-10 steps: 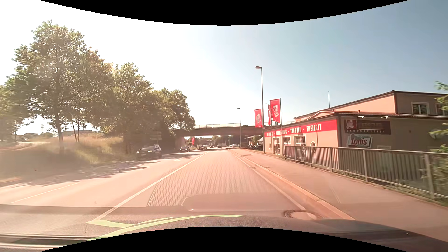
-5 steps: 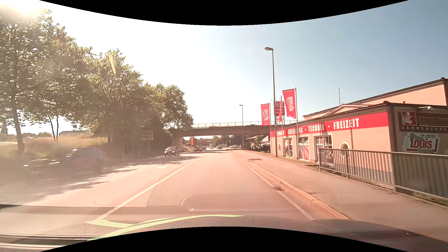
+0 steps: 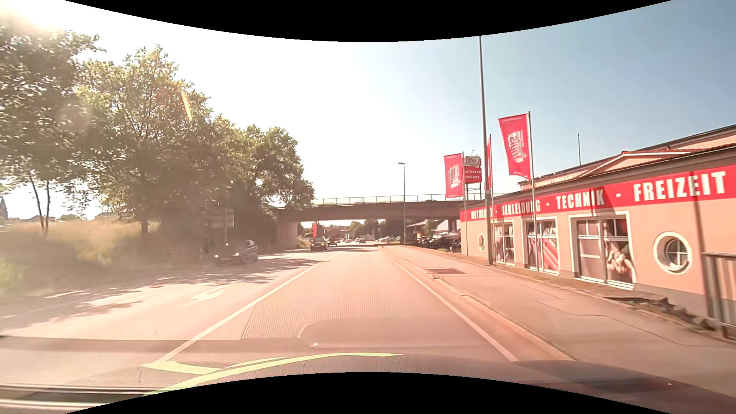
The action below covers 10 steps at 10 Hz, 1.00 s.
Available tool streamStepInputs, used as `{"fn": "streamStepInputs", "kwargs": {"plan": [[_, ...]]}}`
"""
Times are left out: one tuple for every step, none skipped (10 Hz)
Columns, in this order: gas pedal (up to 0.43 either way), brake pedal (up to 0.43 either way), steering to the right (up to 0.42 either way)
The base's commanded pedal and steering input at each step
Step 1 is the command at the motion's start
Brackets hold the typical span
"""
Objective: Follow the waypoints while adhering to traffic rules and regulations
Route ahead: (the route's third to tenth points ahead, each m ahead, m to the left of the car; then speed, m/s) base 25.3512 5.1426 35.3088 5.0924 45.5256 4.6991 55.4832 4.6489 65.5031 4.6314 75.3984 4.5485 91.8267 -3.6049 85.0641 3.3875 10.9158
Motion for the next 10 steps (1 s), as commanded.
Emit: {"fn": "streamStepInputs", "kwargs": {"plan": [[0.087,0.0,-0.005],[0.087,0.0,-0.005],[0.087,0.0,-0.005],[0.087,0.0,-0.005],[0.087,0.0,-0.005],[0.079,0.0,-0.005],[0.079,0.0,-0.005],[0.059,0.0,-0.004],[0.039,0.0,-0.004],[0.02,0.0,-0.004]]}}
